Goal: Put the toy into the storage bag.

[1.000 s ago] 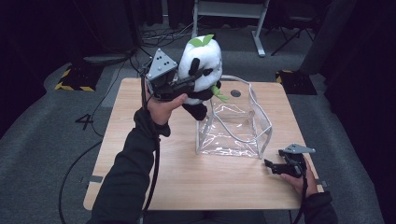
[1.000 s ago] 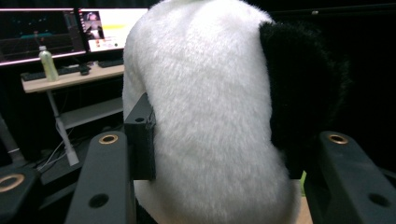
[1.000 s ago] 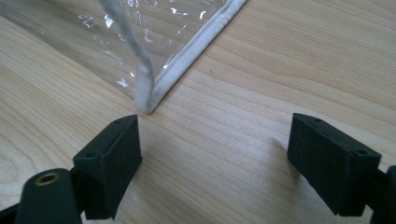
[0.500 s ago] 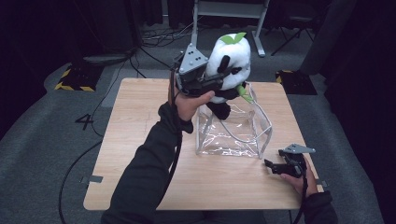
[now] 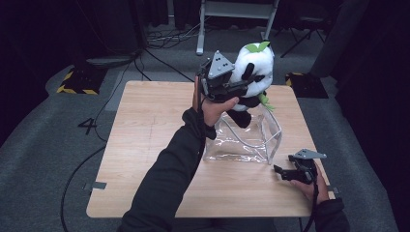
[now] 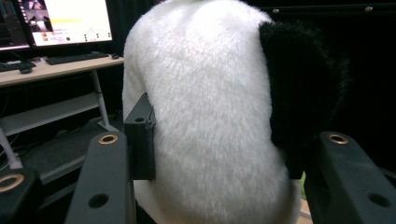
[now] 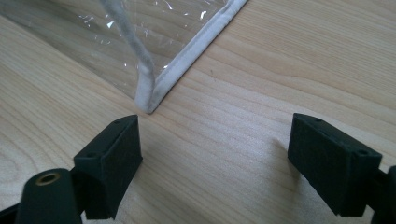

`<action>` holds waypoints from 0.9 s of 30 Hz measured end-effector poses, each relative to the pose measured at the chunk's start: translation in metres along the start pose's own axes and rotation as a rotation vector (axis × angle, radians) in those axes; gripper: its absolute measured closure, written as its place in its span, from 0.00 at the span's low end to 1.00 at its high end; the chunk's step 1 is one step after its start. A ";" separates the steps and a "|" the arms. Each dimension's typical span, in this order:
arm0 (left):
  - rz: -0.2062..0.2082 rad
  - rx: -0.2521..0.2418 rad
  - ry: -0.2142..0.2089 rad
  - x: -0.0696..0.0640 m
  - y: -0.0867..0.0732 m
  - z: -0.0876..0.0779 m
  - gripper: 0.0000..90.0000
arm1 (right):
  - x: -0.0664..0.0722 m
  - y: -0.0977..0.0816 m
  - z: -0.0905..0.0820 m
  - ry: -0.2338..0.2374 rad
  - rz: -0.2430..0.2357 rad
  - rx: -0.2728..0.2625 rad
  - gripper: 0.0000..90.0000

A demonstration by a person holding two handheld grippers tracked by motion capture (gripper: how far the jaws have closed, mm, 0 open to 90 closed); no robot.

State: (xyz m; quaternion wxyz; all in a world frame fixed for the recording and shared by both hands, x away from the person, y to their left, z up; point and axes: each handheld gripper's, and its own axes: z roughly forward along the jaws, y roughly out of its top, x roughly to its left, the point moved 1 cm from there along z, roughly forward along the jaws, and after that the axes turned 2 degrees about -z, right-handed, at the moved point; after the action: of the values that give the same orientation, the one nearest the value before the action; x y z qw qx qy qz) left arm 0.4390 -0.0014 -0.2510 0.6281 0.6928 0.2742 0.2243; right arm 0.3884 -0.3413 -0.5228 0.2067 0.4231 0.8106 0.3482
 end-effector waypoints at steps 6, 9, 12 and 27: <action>0.000 -0.011 0.007 -0.004 -0.004 0.003 0.51 | 0.000 0.000 0.000 -0.001 -0.002 0.000 0.19; 0.016 0.001 0.015 -0.006 -0.007 0.003 0.51 | 0.000 0.000 0.000 -0.001 -0.002 0.000 0.19; -0.014 -0.011 0.008 -0.001 -0.011 -0.003 0.51 | 0.000 0.000 0.000 -0.002 -0.003 0.000 0.19; -0.020 -0.001 0.013 -0.006 -0.020 -0.014 0.50 | 0.000 0.000 0.000 -0.001 -0.002 0.000 0.19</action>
State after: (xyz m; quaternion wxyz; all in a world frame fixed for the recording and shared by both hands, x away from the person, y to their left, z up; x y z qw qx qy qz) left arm 0.4234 0.0068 -0.2696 0.6288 0.6884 0.2849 0.2226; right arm 0.3882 -0.3412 -0.5228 0.2072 0.4225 0.8108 0.3480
